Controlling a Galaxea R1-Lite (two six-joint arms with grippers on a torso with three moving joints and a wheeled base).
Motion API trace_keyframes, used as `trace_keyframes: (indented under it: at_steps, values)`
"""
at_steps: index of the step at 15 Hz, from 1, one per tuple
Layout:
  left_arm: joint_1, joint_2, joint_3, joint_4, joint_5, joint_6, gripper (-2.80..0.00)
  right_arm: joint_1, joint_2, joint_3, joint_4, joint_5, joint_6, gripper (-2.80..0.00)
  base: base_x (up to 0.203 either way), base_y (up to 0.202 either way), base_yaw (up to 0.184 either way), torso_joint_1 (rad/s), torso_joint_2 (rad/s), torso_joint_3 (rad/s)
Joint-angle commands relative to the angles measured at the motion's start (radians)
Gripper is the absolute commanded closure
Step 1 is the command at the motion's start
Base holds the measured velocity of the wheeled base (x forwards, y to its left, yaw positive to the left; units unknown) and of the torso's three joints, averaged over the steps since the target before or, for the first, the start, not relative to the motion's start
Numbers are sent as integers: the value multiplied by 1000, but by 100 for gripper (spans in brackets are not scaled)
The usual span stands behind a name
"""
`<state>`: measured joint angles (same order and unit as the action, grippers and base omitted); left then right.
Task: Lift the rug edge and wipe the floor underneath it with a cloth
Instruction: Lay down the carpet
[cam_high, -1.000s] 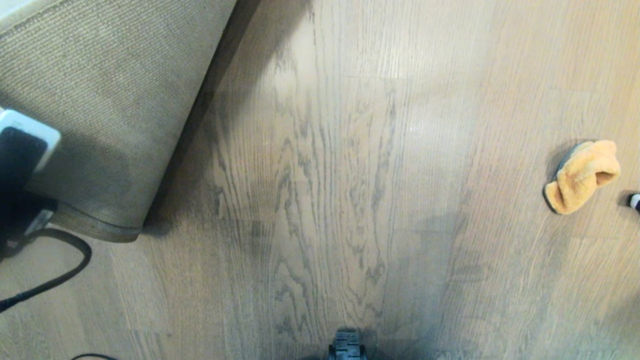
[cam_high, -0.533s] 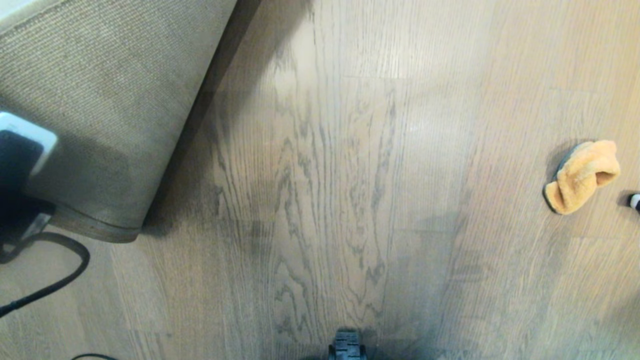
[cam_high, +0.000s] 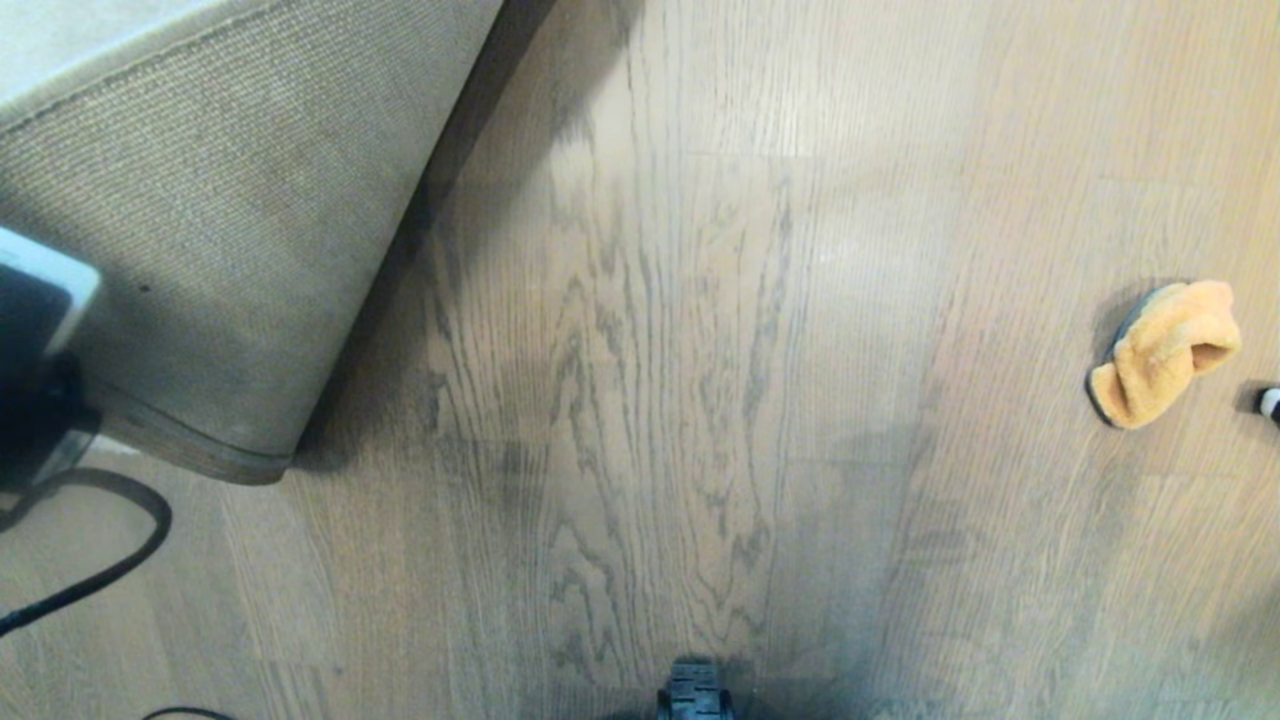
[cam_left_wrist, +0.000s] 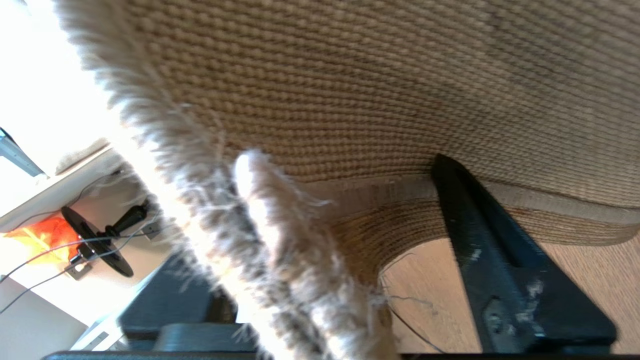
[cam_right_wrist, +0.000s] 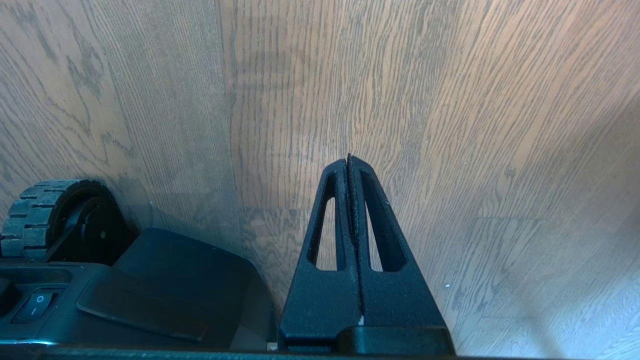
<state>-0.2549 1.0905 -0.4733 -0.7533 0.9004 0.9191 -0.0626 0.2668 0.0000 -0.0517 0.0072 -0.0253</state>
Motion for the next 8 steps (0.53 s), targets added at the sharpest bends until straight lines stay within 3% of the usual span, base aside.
trace_keyframes:
  at_steps: [1,8]
  values:
    - [-1,-11,1,-6,5,4,-280,0,2,0,0,0,-1,0,0,0,0,0,0,0]
    - [-20,-21,-1,-6,2,-76,-280,0,2,0,0,0,-1,0,0,0,0,0,0,0]
